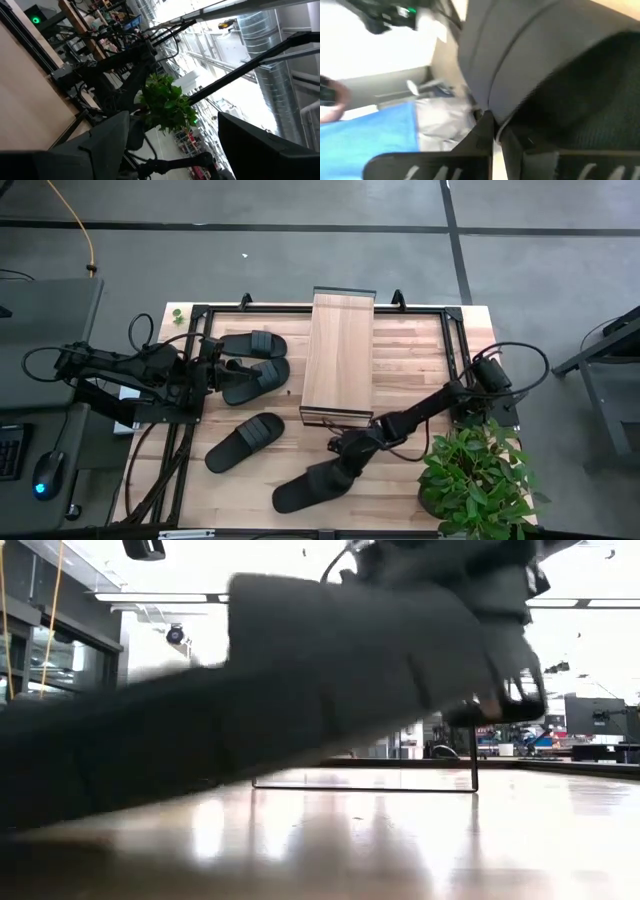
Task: Pick and place slides into the shelf
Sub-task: Put the black slide on the shelf
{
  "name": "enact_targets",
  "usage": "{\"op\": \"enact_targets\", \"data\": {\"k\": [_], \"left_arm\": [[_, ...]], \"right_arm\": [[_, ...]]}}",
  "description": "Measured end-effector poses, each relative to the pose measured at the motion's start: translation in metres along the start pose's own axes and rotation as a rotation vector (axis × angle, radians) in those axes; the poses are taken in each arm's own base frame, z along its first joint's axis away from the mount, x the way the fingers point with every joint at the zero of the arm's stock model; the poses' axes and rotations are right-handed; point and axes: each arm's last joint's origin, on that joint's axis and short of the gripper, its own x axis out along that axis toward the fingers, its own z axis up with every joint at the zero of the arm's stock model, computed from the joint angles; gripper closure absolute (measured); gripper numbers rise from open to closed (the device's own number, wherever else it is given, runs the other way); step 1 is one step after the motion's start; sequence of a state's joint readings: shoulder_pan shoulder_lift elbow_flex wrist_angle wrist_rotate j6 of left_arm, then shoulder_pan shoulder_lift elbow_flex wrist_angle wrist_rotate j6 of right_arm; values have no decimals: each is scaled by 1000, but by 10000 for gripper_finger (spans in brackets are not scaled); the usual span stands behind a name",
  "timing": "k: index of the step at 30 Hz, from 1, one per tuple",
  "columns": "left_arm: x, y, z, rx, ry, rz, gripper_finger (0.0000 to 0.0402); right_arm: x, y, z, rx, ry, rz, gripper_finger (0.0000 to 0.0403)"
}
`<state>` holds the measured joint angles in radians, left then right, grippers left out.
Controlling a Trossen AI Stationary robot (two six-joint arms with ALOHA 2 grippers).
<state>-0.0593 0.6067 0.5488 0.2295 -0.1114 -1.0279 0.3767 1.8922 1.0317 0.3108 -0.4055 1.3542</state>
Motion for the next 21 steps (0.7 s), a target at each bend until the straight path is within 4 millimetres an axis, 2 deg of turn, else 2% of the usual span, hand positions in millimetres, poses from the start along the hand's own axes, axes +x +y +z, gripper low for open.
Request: {"op": "enact_targets", "data": {"k": [12, 17, 21], "left_arm": [[0, 0, 0, 10, 4, -1, 117], [-1, 0, -1, 32, 24, -10, 117], [-4, -1, 0, 41, 18, -3, 117]], "right_arm": [[-9, 15, 11, 10, -102, 122, 402], [-28, 33, 16, -11, -152, 179, 402], [-52, 51, 21, -51, -235, 232, 403]]}}
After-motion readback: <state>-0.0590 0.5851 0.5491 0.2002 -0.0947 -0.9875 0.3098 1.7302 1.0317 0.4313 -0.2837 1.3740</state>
